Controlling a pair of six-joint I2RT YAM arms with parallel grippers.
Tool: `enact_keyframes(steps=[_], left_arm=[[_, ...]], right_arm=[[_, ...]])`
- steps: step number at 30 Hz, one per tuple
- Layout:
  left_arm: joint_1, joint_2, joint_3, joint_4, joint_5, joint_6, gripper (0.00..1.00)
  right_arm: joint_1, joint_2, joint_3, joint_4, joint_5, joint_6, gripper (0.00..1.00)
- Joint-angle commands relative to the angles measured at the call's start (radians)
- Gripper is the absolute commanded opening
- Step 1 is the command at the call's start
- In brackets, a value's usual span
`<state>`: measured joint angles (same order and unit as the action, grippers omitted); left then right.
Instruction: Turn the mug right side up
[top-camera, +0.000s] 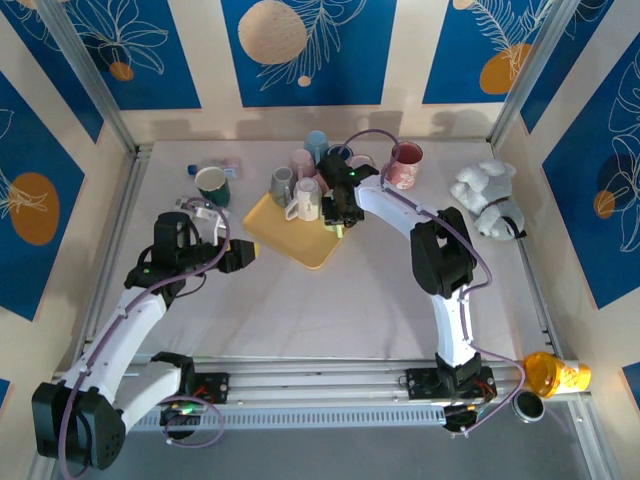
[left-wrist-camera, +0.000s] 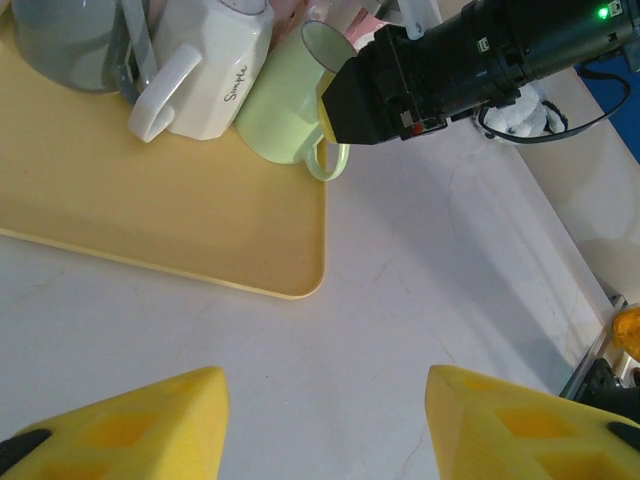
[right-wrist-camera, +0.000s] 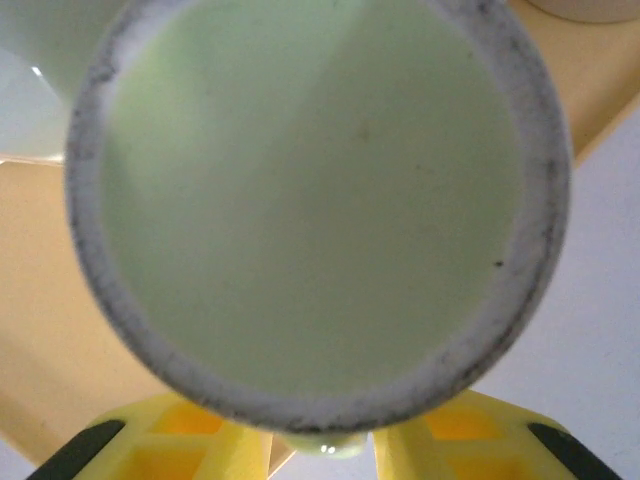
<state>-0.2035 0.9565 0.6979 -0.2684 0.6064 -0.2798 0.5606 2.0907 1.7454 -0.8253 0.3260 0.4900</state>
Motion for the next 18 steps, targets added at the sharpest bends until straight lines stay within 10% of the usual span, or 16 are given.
enact_keyframes(steps=[1, 18], left_arm=[[-0.010, -0.009, -0.010, 0.024, -0.002, 0.012, 0.55], [-0.009, -0.013, -0.018, 0.026, -0.015, 0.010, 0.55]], right_arm=[[-0.006, 0.021, 0.042, -0.048, 0.028, 0.018, 0.30], [-0.007, 0.050, 0.064, -0.070, 0.081, -0.017, 0.14]])
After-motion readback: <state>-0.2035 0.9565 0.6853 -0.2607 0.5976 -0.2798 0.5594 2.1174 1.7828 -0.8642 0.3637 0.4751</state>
